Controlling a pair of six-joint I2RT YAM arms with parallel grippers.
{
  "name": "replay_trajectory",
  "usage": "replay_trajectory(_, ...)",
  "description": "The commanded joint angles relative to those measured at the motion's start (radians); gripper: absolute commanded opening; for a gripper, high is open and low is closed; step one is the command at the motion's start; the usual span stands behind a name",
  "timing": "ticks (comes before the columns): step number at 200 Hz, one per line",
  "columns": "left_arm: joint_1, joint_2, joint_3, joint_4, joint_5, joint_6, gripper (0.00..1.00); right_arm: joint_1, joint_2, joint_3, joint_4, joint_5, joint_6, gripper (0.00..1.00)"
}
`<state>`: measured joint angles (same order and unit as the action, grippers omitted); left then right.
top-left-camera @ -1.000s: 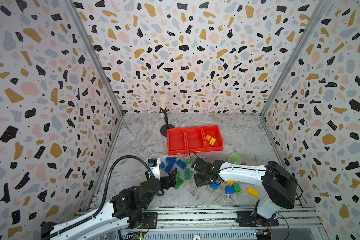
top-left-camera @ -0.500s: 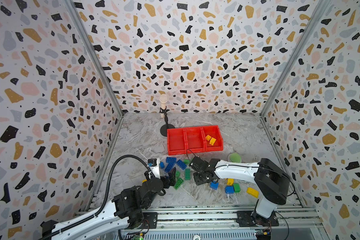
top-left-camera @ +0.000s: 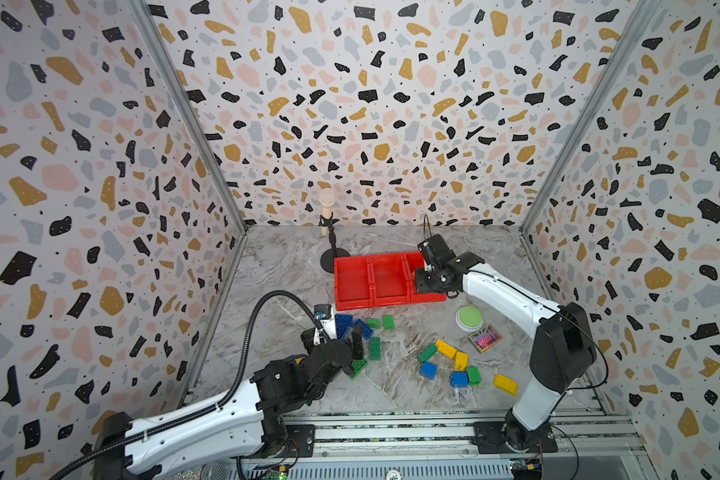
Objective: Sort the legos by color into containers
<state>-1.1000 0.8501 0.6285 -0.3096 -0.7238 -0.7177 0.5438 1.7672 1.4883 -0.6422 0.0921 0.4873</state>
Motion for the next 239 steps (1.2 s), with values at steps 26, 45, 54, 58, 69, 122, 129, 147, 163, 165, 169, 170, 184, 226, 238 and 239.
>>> replay_trajectory(26, 0.140, 0.165, 0.116, 0.098, 0.126, 0.088, 1.00, -0.065, 0.194, 0.192, -0.042, -0.044, -0.092, 0.36)
replay_trajectory(45, 0.214, 0.181, 0.129, 0.076, 0.151, 0.093, 1.00, -0.081, 0.259, 0.260, -0.055, -0.046, -0.096, 0.37)
replay_trajectory(54, 0.256, 0.178, 0.128, 0.070, 0.179, 0.093, 1.00, -0.088, 0.283, 0.282, -0.056, -0.048, -0.097, 0.40)
replay_trajectory(58, 0.272, 0.177, 0.127, 0.068, 0.192, 0.092, 1.00, -0.091, 0.292, 0.292, -0.056, -0.051, -0.097, 0.41)
replay_trajectory(69, 0.308, 0.174, 0.124, 0.057, 0.214, 0.092, 1.00, -0.099, 0.312, 0.318, -0.059, -0.060, -0.098, 0.48)
replay_trajectory(122, 0.421, 0.121, 0.141, -0.294, 0.093, -0.123, 1.00, -0.100, 0.288, 0.395, -0.120, -0.126, -0.118, 0.73)
replay_trajectory(129, 0.441, 0.104, 0.130, -0.343, 0.091, -0.158, 1.00, -0.097, 0.271, 0.388, -0.126, -0.127, -0.118, 0.76)
replay_trajectory(147, 0.488, 0.069, 0.089, -0.423, 0.132, -0.217, 1.00, -0.082, 0.220, 0.349, -0.131, -0.139, -0.116, 0.87)
replay_trajectory(163, 0.500, 0.061, 0.047, -0.460, 0.171, -0.242, 1.00, -0.061, 0.173, 0.307, -0.129, -0.139, -0.113, 0.89)
replay_trajectory(165, 0.501, 0.062, 0.041, -0.463, 0.173, -0.249, 1.00, -0.057, 0.163, 0.298, -0.129, -0.138, -0.111, 0.89)
replay_trajectory(169, 0.499, 0.064, 0.035, -0.468, 0.181, -0.255, 1.00, -0.050, 0.153, 0.286, -0.129, -0.135, -0.111, 0.89)
replay_trajectory(170, 0.500, 0.064, 0.035, -0.468, 0.181, -0.256, 1.00, -0.050, 0.153, 0.286, -0.129, -0.135, -0.111, 0.89)
replay_trajectory(184, 0.501, 0.080, 0.031, -0.478, 0.211, -0.285, 1.00, -0.024, 0.110, 0.244, -0.128, -0.125, -0.101, 0.90)
replay_trajectory(226, 0.508, 0.115, -0.050, -0.486, 0.259, -0.375, 1.00, 0.046, -0.042, 0.087, -0.113, -0.092, -0.053, 0.90)
replay_trajectory(238, 0.513, 0.106, -0.067, -0.471, 0.249, -0.400, 1.00, 0.052, -0.098, 0.027, -0.103, -0.089, -0.039, 0.90)
replay_trajectory(239, 0.514, 0.105, -0.069, -0.469, 0.247, -0.402, 1.00, 0.051, -0.101, 0.020, -0.103, -0.088, -0.038, 0.90)
